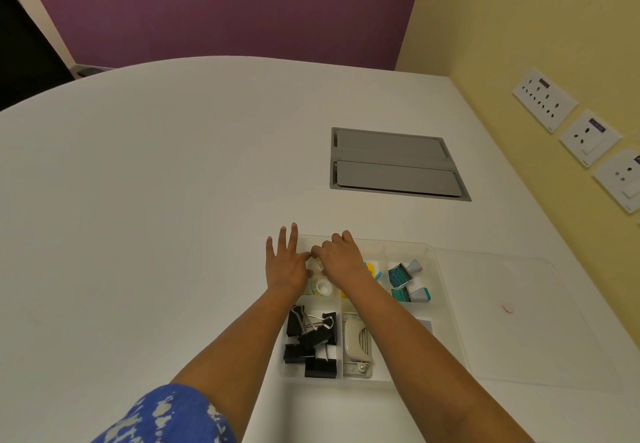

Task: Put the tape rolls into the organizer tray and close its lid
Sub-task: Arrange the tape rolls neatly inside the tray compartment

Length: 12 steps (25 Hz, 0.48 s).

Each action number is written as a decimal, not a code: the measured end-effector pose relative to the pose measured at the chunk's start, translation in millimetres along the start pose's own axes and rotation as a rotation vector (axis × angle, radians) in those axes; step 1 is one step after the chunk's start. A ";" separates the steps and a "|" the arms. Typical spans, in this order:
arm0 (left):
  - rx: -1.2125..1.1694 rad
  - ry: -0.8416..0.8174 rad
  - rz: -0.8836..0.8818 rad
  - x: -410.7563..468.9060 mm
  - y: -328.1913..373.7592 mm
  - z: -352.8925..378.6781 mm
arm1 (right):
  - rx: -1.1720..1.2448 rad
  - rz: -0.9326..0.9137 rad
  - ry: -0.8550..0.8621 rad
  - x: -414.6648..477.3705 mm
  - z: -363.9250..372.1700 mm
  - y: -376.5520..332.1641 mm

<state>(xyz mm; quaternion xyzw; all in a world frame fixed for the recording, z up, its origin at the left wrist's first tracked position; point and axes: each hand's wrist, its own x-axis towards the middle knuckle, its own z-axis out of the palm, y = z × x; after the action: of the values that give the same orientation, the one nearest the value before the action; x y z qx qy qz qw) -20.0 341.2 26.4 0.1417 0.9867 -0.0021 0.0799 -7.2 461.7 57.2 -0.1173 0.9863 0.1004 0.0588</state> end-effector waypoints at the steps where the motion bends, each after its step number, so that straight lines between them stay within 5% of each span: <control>1: -0.002 -0.001 -0.001 0.1 -0.4 0.3 | 0.002 0.003 -0.001 -0.3 0.2 -0.2; 12: -0.102 0.085 0.074 -12.1 -1.6 1.5 | 0.377 0.238 0.163 -11.0 1.0 12.5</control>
<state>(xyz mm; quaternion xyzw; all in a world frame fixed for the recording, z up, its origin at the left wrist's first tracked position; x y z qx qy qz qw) -8.8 336.2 26.8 0.1736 0.9821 0.0571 0.0450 0.5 476.2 60.1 0.0053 0.9960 -0.0888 -0.0123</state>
